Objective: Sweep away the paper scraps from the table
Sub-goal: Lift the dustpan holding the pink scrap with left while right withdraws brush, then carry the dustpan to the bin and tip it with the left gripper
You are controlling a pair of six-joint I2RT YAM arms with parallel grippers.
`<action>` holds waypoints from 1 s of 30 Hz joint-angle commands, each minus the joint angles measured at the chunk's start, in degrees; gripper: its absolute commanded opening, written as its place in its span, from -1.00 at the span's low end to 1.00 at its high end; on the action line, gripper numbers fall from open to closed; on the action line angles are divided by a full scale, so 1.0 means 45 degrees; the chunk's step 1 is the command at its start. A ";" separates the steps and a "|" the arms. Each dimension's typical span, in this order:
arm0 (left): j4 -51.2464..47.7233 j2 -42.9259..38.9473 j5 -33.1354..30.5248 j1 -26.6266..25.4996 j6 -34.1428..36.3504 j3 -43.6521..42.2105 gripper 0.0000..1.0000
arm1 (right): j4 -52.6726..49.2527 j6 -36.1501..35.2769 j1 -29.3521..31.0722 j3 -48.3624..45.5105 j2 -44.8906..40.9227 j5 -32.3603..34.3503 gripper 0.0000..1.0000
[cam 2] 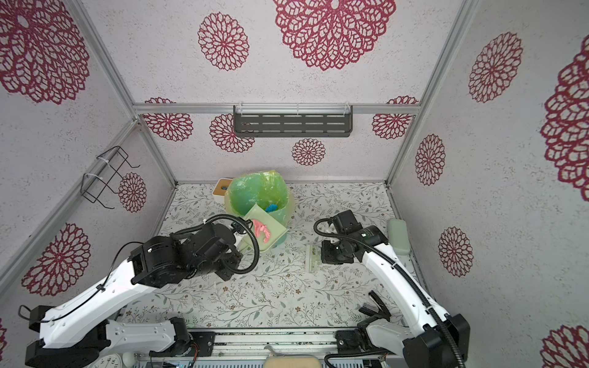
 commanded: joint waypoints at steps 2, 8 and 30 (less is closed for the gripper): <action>-0.0284 -0.0251 -0.0184 0.1415 0.0881 0.0759 -0.85 | 0.0073 0.0097 -0.0095 0.0415 -0.0142 -0.0169 -1.00; -0.0030 -0.0008 0.0428 0.3401 0.1682 0.1298 -0.85 | 0.0044 0.0132 -0.0129 0.0326 -0.0380 -0.0099 -1.00; -0.1878 0.4430 0.0425 0.6164 0.3310 0.5597 -0.84 | 0.0074 -0.0248 -0.0365 -0.0166 -0.0910 -0.0272 -1.00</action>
